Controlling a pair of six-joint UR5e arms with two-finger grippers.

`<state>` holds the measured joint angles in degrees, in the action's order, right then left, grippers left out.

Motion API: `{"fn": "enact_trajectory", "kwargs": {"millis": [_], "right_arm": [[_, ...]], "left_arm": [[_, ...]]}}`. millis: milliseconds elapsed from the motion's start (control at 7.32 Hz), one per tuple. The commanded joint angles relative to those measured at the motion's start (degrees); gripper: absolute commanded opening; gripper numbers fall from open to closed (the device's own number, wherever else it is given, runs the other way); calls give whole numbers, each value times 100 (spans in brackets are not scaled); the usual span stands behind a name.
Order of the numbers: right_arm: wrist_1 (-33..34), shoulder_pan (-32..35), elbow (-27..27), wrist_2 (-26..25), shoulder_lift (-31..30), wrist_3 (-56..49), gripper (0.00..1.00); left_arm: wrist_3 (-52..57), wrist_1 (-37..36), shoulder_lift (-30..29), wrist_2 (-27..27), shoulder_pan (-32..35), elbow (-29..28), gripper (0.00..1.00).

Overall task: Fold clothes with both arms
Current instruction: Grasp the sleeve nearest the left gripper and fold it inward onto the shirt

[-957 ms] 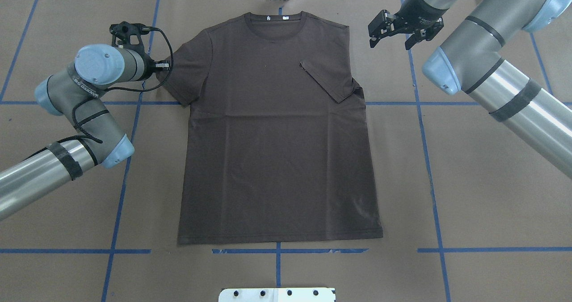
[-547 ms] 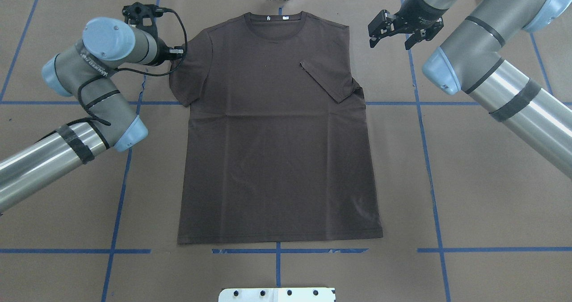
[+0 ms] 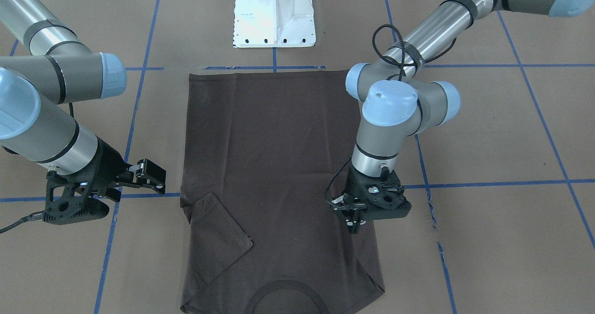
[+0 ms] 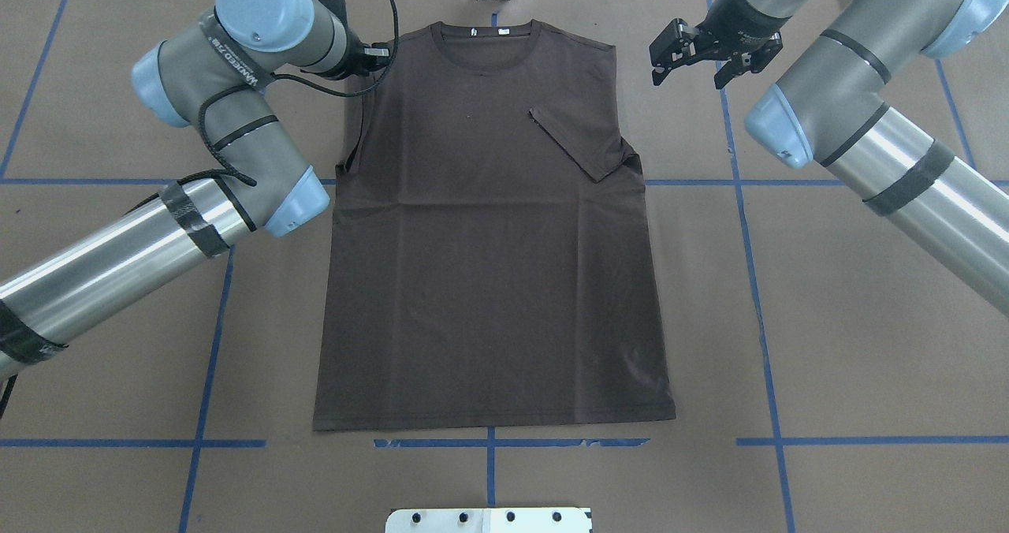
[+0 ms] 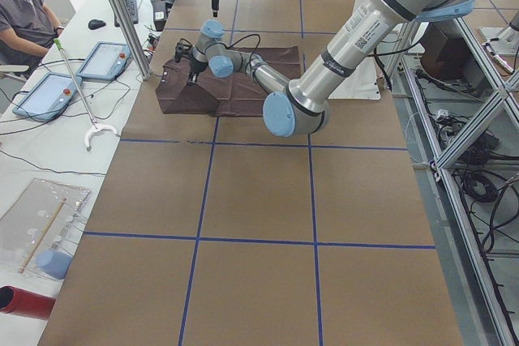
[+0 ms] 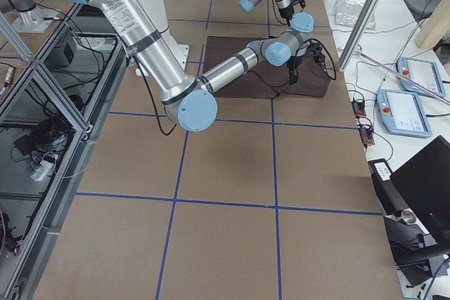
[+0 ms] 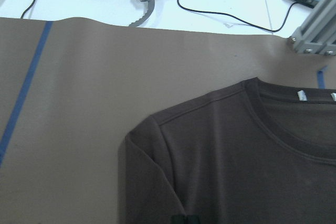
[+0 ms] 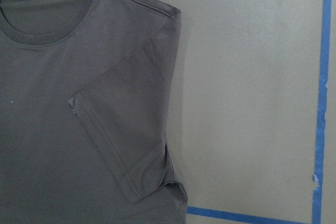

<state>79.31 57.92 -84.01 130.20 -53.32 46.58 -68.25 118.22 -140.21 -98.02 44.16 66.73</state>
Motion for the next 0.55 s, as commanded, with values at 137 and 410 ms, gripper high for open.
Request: {"fn": "enact_trajectory", "kwargs": {"millis": [137,410], "right_arm": [[-12,-18,34,5,-12,0,100],[-3,-27,52,-3,-3,0,100]], "left_arm": [[-312,139,-375,187,-320,-521,0],[-259,297,-340,187,-338,-512,99]]}}
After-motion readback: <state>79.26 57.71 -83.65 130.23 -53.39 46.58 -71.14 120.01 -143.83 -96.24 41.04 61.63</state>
